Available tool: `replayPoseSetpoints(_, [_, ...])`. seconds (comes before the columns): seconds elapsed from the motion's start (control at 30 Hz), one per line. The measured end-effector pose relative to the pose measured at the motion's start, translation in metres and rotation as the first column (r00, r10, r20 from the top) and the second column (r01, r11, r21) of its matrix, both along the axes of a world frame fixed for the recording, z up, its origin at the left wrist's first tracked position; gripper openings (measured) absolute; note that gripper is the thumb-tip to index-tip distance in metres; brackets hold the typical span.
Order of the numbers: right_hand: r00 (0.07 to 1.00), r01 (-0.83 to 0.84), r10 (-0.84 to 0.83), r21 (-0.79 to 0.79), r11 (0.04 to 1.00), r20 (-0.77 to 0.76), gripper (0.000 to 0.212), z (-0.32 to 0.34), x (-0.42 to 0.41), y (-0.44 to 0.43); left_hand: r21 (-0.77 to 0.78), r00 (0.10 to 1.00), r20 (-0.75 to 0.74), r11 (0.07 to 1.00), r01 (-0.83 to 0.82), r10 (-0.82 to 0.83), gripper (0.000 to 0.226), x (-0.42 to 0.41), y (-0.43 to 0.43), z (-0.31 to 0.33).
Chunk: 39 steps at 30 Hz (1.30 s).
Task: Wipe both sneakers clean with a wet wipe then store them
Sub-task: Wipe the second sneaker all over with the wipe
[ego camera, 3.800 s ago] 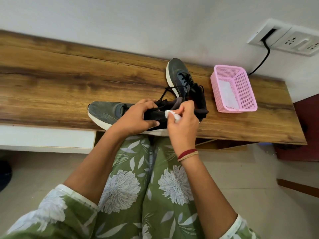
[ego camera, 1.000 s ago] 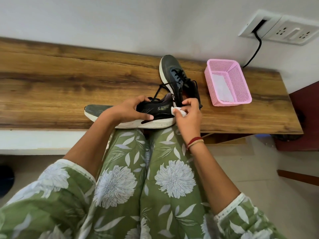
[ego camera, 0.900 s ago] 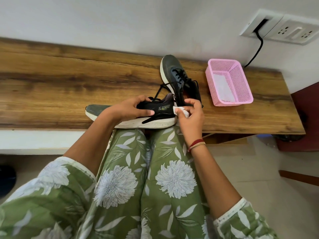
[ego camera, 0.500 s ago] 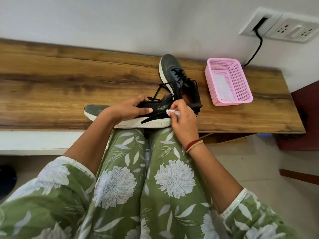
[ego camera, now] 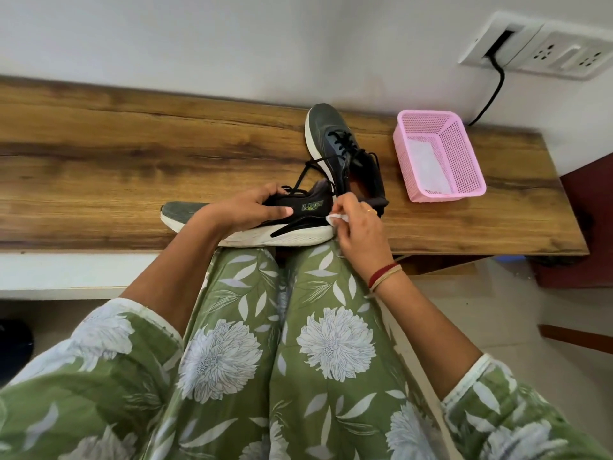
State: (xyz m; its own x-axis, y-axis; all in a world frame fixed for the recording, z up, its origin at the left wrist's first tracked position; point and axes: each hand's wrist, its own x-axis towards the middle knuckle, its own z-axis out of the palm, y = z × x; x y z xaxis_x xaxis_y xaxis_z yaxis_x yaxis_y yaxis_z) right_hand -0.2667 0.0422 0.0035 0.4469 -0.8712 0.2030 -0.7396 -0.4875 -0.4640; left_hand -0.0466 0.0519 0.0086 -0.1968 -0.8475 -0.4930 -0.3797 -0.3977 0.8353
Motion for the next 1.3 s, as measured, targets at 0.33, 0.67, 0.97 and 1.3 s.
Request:
replayPoseSetpoints(0.33, [0.991,0.121,-0.123,0.061,0.991,0.041,0.004,-0.003,0.021,0.009,-0.014,1.0,0.017,1.0,0.016,-0.016,0.023,-0.002,-0.004,-0.003])
replayPoseSetpoints(0.67, [0.755,0.358,-0.53,0.434,0.827,0.386,0.022,0.0,0.006,-0.007,-0.115,0.888,0.439,0.972,0.205,-0.136,0.057,0.006,-0.004,0.001])
replayPoseSetpoints(0.97, [0.848,0.312,-0.464,0.466,0.828,0.256,0.009,-0.009,0.015,0.003,-0.207,0.576,0.817,0.922,0.326,-0.02,0.109,0.027,0.018,-0.027])
replayPoseSetpoints(1.3, [0.949,0.301,-0.311,0.15,0.942,0.046,0.017,0.0,0.055,0.037,-0.287,0.575,0.816,0.903,0.319,0.056,0.103,0.027,0.016,-0.033])
